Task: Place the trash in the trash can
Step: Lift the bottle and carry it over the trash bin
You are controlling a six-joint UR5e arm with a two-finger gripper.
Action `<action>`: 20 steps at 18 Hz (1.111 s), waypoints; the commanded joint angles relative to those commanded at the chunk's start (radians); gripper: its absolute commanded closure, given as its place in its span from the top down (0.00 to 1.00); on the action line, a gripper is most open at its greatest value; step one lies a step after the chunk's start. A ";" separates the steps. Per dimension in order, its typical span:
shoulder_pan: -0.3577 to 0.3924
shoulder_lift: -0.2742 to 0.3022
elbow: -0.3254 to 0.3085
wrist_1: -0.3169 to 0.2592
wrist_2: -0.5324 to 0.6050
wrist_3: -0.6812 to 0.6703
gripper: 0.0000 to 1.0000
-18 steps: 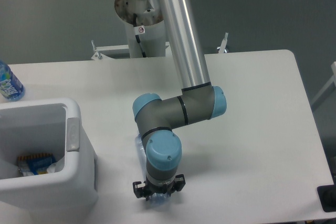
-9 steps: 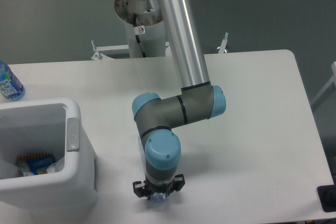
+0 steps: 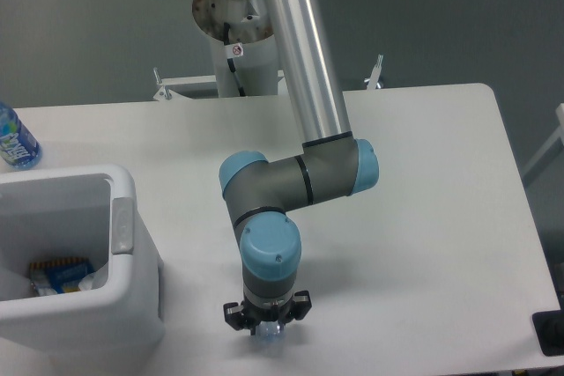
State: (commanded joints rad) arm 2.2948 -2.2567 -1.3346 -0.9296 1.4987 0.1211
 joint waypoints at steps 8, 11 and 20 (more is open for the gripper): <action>0.060 0.150 0.106 0.034 -0.049 -0.012 0.55; 0.092 0.193 0.146 0.058 -0.138 -0.056 0.54; 0.043 0.266 0.218 0.109 -0.204 -0.196 0.54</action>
State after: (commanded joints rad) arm 2.3380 -1.9912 -1.1167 -0.8207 1.2947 -0.0751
